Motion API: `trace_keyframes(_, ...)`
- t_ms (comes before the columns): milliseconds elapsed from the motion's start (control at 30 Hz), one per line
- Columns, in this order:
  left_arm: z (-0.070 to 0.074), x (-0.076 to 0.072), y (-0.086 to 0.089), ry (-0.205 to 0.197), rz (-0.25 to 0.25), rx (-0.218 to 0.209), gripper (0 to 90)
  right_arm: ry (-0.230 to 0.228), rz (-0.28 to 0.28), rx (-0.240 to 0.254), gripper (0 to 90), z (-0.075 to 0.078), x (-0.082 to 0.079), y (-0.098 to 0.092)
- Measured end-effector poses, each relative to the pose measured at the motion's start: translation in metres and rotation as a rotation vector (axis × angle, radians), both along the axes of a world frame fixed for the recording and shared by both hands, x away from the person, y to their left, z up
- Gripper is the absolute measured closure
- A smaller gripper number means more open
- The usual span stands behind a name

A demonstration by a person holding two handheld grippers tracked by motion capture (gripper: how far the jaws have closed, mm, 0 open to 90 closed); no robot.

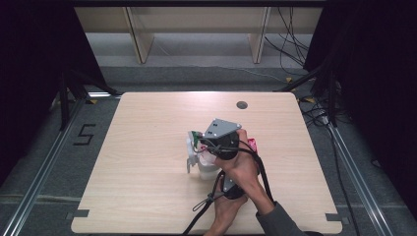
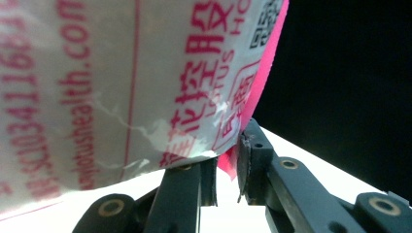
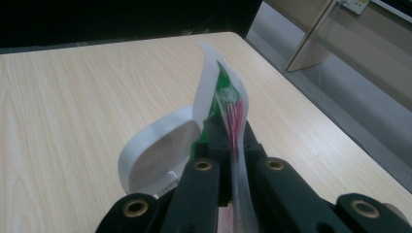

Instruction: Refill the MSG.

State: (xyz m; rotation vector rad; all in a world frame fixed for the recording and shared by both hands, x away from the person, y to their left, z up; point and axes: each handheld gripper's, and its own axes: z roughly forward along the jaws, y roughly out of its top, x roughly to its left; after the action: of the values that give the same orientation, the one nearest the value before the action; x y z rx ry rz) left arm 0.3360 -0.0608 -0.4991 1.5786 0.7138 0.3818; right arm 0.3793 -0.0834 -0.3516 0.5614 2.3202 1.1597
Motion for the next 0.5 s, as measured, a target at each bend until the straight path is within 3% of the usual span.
trace_keyframes(67, 0.000, 0.001, 0.000, -0.006, -0.020, -0.002, 79.3, 0.004, -0.001, 0.004, 90.0, 0.000, 0.000, 0.000)
trace_keyframes(100, -0.001, -0.001, -0.011, 0.026, 0.047, -0.166, 79.3, -0.003, 0.010, 0.001, 90.0, 0.000, 0.001, -0.001)
trace_keyframes(167, 0.000, -0.002, -0.011, 0.029, 0.075, -0.156, 79.3, -0.004, 0.009, 0.004, 90.0, 0.001, 0.001, -0.001)
trace_keyframes(233, 0.000, -0.002, -0.010, 0.028, 0.068, -0.155, 79.3, -0.005, 0.009, 0.004, 90.0, 0.001, 0.001, -0.001)
trace_keyframes(267, -0.001, 0.000, -0.001, 0.003, 0.015, -0.013, 79.2, -0.010, 0.009, 0.000, 90.0, 0.001, 0.001, -0.001)
trace_keyframes(300, -0.001, 0.001, 0.000, -0.001, -0.011, 0.005, 79.2, 0.001, 0.000, -0.002, 90.0, 0.000, 0.000, 0.000)
trace_keyframes(400, 0.000, 0.000, -0.001, -0.004, -0.007, -0.011, 79.2, -0.006, 0.006, -0.010, 90.0, 0.000, 0.001, 0.000)
trace_keyframes(500, -0.001, 0.001, 0.000, -0.001, -0.003, -0.001, 79.2, -0.014, 0.002, -0.011, 90.0, 0.000, 0.000, 0.001)
